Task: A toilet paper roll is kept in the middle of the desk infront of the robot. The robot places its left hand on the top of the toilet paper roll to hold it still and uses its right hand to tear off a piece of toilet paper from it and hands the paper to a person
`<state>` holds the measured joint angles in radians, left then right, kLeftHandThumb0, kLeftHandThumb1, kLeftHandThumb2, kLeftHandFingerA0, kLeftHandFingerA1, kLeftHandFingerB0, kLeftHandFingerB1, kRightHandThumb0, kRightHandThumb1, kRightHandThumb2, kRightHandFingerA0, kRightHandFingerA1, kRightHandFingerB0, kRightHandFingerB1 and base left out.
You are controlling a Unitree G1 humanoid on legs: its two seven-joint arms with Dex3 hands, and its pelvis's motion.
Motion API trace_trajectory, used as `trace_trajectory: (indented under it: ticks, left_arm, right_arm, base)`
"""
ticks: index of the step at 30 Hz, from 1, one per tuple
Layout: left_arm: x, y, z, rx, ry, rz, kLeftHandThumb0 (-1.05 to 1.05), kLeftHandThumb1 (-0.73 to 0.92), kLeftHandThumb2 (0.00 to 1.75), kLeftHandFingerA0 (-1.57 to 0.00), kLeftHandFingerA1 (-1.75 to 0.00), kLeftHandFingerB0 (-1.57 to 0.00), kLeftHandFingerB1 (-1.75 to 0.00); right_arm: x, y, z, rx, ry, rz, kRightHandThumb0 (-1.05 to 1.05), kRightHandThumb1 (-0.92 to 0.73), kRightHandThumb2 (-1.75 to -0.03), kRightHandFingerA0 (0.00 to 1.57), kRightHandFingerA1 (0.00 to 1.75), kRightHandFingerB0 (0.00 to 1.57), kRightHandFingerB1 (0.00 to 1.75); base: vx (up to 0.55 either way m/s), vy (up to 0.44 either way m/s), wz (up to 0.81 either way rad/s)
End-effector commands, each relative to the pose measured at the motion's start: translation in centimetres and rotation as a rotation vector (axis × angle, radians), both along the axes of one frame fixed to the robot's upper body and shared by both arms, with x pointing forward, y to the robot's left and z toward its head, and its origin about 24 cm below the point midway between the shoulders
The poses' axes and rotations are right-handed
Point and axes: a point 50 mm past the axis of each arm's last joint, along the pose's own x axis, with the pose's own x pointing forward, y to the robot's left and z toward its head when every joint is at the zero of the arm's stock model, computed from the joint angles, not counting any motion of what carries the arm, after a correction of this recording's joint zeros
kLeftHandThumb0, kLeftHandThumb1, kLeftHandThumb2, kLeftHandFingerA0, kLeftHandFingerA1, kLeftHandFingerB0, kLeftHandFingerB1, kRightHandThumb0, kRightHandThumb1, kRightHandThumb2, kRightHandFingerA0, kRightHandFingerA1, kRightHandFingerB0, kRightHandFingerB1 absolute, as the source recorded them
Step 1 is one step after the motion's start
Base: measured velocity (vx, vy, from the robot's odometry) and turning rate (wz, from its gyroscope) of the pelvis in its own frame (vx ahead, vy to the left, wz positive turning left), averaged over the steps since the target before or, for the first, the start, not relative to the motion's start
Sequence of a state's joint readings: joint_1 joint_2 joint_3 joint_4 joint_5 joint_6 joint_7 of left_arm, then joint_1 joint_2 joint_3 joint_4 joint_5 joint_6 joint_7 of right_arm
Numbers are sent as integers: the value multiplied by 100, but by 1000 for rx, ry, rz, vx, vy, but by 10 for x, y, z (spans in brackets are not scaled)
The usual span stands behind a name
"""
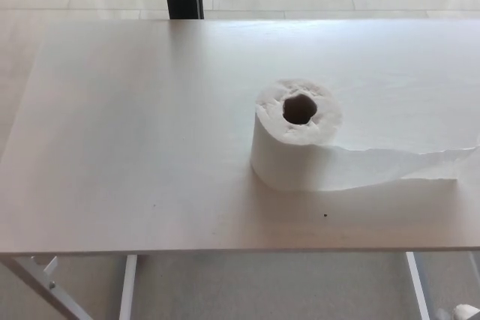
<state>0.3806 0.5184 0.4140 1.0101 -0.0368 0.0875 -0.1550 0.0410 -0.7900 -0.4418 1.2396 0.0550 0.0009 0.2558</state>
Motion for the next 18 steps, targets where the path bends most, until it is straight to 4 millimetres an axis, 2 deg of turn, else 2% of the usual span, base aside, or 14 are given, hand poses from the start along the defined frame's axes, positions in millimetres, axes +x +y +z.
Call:
trace_trajectory:
  ticks: [1,2,3,7,8,10,11,12,13,14,15,16,17,18]
  left_arm:
    - [10,8,12,-16,-142,7,-54,81,64,-58,-57,-53,-51]
    - [17,12,14,-11,-204,85,-55,81,64,-59,-56,-53,-49]
    - [24,13,17,14,-244,103,-55,80,64,-58,-57,-51,-50]
    - [44,17,32,49,-374,170,-54,80,64,-51,-66,-45,-56]
    - [48,18,35,53,-397,177,-54,80,64,-44,-61,-39,-53]
    - [78,26,54,115,-533,205,-54,79,63,-48,-58,-38,-48]
    - [81,26,55,115,-536,203,-54,79,63,-48,-58,-38,-48]
    - [106,31,74,146,-620,178,-56,79,63,-52,-56,-40,-43]
    - [130,32,97,179,-686,129,-56,63,101,-53,-67,-37,-57]
    - [150,29,117,211,-758,67,-57,80,64,-58,-59,-49,-46]
    - [155,27,122,219,-778,49,-57,80,64,-58,-59,-49,-46]
    - [180,17,148,263,-849,-41,-66,77,64,-67,-59,-52,-46]
    - [192,10,162,285,-873,-85,-72,75,62,-73,-64,-62,-52]
    - [204,0,176,297,-907,-132,-78,72,62,-75,-67,-67,-56]
  right_arm:
    - [-4,-4,5,36,-85,-37,-62,-62,-93,25,58,6,42]
    - [1,-7,12,19,-110,-24,-67,-62,-96,21,58,4,37]
    - [6,-10,18,-13,-154,-43,-67,-62,-95,20,58,5,42]
    - [22,-16,37,-106,-255,-35,-70,-62,-97,19,57,3,36]
    - [25,-16,39,-112,-276,-34,-65,-79,-65,18,48,11,24]
    - [41,-20,59,-185,-377,5,-69,-80,-66,20,49,11,26]
    - [40,-20,59,-185,-380,0,-69,-80,-66,20,49,11,26]
    - [53,-20,73,-232,-463,24,-71,-80,-64,20,44,13,27]
    - [66,-19,86,-240,-551,34,-74,-63,-96,18,52,9,41]
    - [77,-17,97,-243,-622,58,-75,-63,-97,18,52,8,40]
    - [79,-17,100,-245,-639,67,-75,-63,-97,18,52,8,40]
    - [96,-10,116,-292,-730,144,-72,-62,-97,22,58,7,42]
    - [105,-5,122,-297,-785,161,-77,-57,-97,26,65,13,47]
    - [116,2,128,-298,-844,192,-82,-54,-95,24,70,14,51]
  base:
    - [0,0,0]
    - [0,0,0]
    - [0,0,0]
    - [0,0,0]
    - [0,0,0]
    - [0,0,0]
    - [0,0,0]
    - [0,0,0]
    - [0,0,0]
    - [0,0,0]
    - [0,0,0]
    - [0,0,0]
    - [0,0,0]
    - [0,0,0]
